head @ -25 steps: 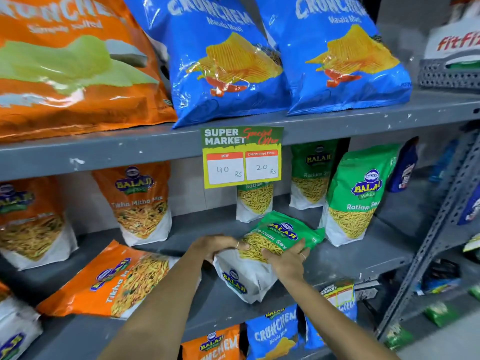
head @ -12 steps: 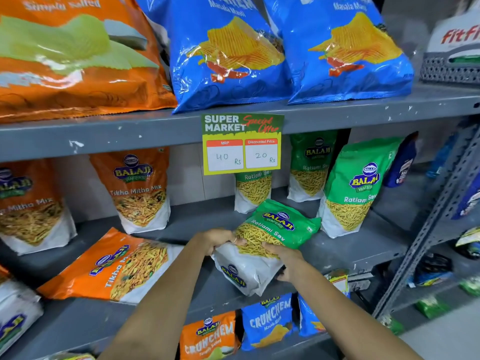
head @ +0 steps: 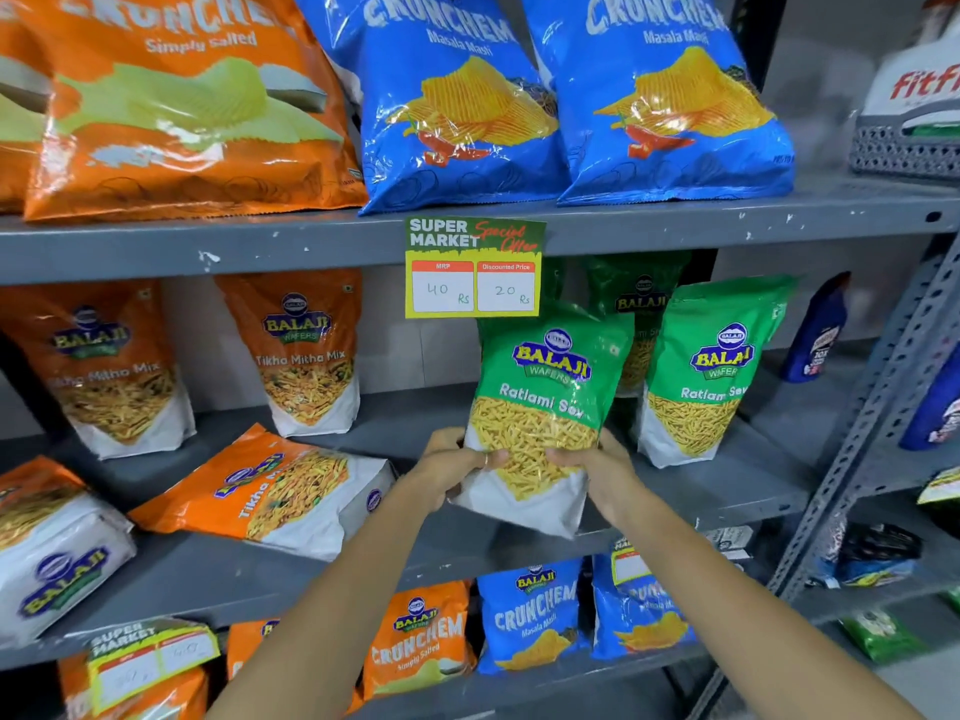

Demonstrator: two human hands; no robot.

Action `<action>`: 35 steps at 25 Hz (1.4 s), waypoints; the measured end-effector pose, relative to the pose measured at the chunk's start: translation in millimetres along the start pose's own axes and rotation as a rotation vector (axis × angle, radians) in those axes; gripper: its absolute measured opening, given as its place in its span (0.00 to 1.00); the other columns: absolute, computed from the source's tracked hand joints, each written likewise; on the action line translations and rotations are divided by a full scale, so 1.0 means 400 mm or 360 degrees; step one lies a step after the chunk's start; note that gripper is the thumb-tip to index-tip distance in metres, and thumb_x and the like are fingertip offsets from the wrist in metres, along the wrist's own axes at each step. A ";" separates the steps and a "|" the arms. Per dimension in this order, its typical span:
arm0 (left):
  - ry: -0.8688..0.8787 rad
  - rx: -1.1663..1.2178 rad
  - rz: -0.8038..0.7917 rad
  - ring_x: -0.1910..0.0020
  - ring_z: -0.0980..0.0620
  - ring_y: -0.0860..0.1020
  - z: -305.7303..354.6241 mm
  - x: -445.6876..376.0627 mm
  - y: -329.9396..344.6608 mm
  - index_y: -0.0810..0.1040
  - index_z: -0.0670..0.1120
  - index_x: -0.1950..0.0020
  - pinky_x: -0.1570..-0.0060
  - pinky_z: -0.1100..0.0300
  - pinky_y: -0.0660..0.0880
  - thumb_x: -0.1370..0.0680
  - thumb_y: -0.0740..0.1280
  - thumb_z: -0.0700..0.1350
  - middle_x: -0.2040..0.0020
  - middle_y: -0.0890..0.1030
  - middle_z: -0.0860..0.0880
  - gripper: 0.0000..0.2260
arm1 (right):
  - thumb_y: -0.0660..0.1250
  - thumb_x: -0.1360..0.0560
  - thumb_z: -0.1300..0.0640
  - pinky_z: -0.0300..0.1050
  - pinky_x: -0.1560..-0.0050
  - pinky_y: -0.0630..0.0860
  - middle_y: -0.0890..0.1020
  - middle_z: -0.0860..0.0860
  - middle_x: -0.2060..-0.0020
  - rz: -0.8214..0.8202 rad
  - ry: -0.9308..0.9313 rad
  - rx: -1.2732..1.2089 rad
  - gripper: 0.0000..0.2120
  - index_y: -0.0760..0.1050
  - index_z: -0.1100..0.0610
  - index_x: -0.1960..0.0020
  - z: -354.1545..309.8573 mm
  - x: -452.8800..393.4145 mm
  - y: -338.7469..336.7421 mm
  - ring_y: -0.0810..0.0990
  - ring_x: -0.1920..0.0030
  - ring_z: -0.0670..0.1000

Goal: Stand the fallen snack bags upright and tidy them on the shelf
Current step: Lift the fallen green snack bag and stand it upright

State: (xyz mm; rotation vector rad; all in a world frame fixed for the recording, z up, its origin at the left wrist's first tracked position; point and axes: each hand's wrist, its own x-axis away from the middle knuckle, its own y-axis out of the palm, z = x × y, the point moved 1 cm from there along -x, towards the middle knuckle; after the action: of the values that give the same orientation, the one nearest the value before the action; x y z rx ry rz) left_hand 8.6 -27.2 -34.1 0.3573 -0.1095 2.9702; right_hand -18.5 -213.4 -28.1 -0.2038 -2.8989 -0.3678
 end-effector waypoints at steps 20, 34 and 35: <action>0.0280 -0.0089 0.0325 0.43 0.46 0.77 -0.047 -0.151 0.096 0.72 0.42 0.42 0.41 0.52 0.75 0.39 0.77 0.31 0.47 0.79 0.45 0.29 | 0.68 0.34 0.75 0.41 0.50 0.73 0.78 0.54 0.44 -0.0013 -0.0157 0.0382 0.29 0.68 0.60 0.36 -0.018 -0.210 -0.048 0.76 0.46 0.51; 0.0367 -0.0304 0.0575 0.48 0.49 0.73 -0.054 -0.089 0.078 0.71 0.37 0.38 0.47 0.58 0.72 0.34 0.67 0.25 0.48 0.74 0.47 0.26 | 0.66 0.33 0.74 0.46 0.48 0.72 0.74 0.59 0.42 0.0686 -0.0651 0.0583 0.26 0.67 0.62 0.37 -0.001 -0.151 -0.041 0.72 0.46 0.51; 0.0354 -0.0293 0.0692 0.48 0.49 0.73 -0.052 -0.068 0.058 0.71 0.37 0.38 0.48 0.58 0.73 0.33 0.66 0.26 0.48 0.74 0.47 0.24 | 0.64 0.32 0.72 0.46 0.52 0.71 0.75 0.60 0.43 0.0754 -0.0769 0.0720 0.22 0.69 0.62 0.39 -0.002 -0.126 -0.035 0.73 0.47 0.54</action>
State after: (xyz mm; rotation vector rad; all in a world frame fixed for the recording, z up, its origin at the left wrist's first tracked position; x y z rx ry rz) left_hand 26.3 -52.1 -62.2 -0.0291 -0.4887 3.3596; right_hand 28.2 -232.5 -42.1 -0.9883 -3.1357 0.4753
